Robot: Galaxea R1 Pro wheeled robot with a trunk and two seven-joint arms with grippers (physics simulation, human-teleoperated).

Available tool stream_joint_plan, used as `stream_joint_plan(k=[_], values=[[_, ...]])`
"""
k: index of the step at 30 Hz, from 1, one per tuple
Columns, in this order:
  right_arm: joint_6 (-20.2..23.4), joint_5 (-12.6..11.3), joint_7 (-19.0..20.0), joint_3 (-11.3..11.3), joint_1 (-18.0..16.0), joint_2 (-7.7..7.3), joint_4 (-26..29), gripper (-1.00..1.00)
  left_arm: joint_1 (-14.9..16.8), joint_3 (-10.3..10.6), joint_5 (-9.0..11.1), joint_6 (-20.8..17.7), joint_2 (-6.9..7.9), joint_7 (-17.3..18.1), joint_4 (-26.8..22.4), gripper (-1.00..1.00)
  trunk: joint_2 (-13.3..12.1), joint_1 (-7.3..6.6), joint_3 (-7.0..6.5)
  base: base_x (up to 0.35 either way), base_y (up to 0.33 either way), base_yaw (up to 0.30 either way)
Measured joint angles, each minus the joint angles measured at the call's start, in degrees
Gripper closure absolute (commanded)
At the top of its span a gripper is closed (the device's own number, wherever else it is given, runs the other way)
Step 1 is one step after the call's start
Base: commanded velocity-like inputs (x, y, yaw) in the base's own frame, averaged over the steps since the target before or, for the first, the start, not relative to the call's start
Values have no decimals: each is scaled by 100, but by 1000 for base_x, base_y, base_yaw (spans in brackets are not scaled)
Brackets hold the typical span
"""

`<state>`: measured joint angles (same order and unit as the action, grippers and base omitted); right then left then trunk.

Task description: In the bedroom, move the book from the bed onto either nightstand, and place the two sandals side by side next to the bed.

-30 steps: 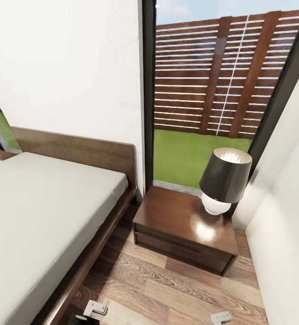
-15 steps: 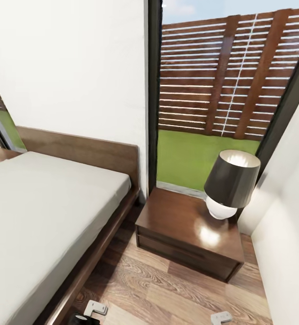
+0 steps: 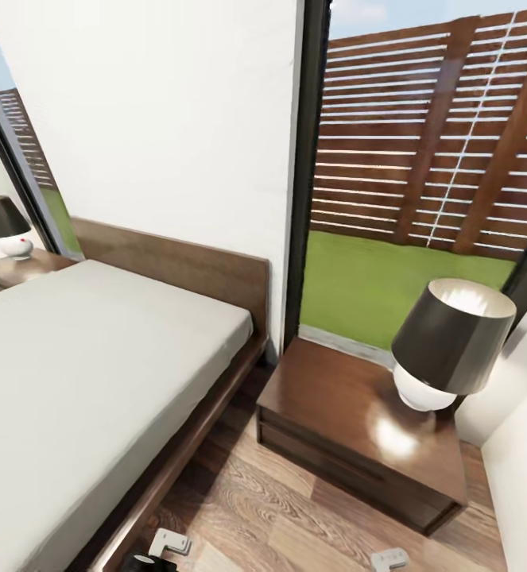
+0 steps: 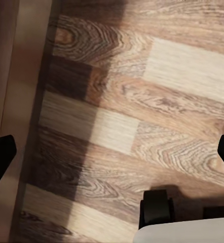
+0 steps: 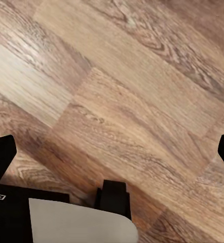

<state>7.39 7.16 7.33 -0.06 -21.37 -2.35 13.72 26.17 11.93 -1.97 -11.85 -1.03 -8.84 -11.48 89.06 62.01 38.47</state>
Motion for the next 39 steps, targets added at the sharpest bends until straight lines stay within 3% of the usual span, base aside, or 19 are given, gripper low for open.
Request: stream_joint_plan(k=[21,39], values=[[0,0,0,-1,0,0,0,-100,-8,0,-2,1,-9,0,6,-100,0,0,0,136,-84,249],[2,-1,4,-7,1,-1,-4,-100,-11,1,-3,2,-13,1,8,-100,0,2,0,76,-137,69]])
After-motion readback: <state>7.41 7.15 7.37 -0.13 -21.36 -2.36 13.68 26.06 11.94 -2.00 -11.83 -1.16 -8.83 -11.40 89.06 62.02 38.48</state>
